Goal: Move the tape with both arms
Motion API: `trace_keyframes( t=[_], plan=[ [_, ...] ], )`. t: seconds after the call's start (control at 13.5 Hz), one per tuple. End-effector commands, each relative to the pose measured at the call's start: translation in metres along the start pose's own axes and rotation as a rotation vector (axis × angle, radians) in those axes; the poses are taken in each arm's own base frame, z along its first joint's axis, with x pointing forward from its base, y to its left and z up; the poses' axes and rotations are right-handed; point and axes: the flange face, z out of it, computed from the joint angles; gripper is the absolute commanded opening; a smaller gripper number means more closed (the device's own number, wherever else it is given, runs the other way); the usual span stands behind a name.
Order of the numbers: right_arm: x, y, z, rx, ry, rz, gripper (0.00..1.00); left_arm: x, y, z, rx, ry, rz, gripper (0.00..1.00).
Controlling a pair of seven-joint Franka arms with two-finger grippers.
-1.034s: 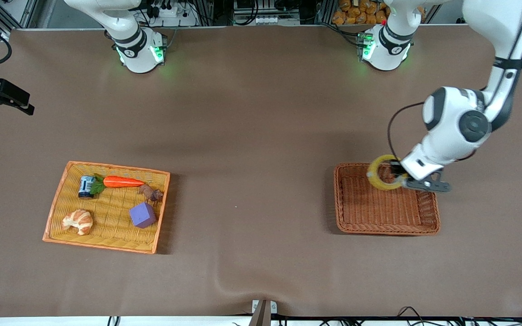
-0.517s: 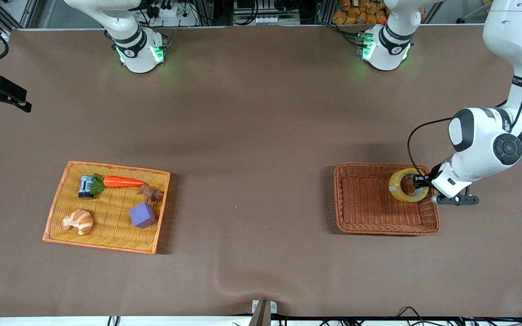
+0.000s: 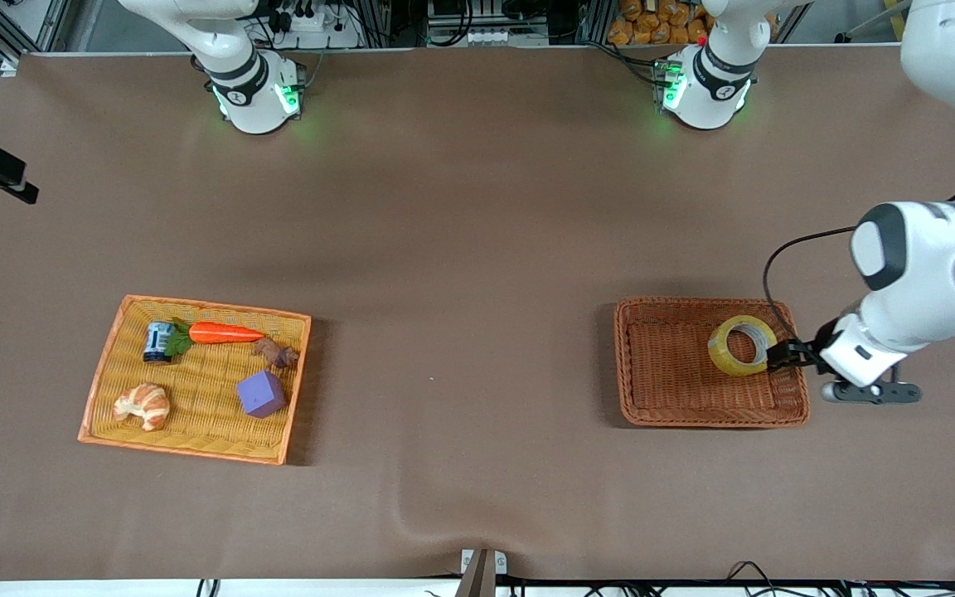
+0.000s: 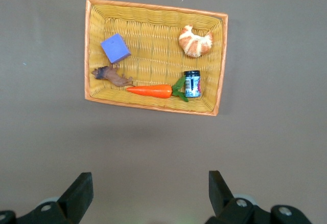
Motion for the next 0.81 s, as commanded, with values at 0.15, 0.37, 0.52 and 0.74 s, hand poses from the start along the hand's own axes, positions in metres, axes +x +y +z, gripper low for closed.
trace_keyframes(
  t=[0.15,0.37,0.52,0.74],
  plan=[
    [-0.008,-0.02,-0.008,0.006,0.006,-0.044,1.0,0.007,0.004,-0.129,0.046,0.023,0.019,1.0],
    [-0.009,-0.043,-0.008,-0.072,0.001,-0.086,1.0,-0.015,0.013,-0.19,0.073,-0.039,0.014,1.0],
    [-0.008,-0.034,-0.007,-0.072,0.001,-0.08,1.0,-0.038,0.019,-0.238,0.094,-0.025,0.008,1.0],
    [-0.009,-0.031,-0.007,-0.071,-0.002,-0.076,1.0,-0.065,0.019,-0.273,0.083,-0.05,-0.015,1.0]
  ],
)
